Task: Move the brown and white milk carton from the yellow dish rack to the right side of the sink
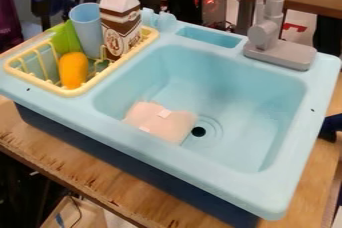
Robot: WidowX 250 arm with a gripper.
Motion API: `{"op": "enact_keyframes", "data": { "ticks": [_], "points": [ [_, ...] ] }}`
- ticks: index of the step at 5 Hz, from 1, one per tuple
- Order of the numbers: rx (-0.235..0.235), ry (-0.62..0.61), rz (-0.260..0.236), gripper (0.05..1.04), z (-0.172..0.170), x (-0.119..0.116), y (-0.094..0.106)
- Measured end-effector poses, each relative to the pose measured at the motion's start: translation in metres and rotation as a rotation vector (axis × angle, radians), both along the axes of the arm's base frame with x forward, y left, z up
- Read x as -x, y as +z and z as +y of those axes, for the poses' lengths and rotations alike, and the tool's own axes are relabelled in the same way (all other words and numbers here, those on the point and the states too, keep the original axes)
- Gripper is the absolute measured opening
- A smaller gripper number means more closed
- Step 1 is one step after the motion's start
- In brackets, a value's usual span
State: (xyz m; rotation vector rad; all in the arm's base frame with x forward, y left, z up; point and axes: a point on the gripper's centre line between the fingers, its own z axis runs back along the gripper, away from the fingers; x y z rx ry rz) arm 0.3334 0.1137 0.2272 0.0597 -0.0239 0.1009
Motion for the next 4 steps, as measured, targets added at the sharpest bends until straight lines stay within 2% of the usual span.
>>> {"op": "enact_keyframes", "data": {
  "ticks": [3,4],
  "points": [
    [0.003,0.010,0.020,1.001,0.007,-0.007,-0.008],
    [0.025,-0.005,0.038,1.001,0.006,-0.013,-0.020]
  ]
}}
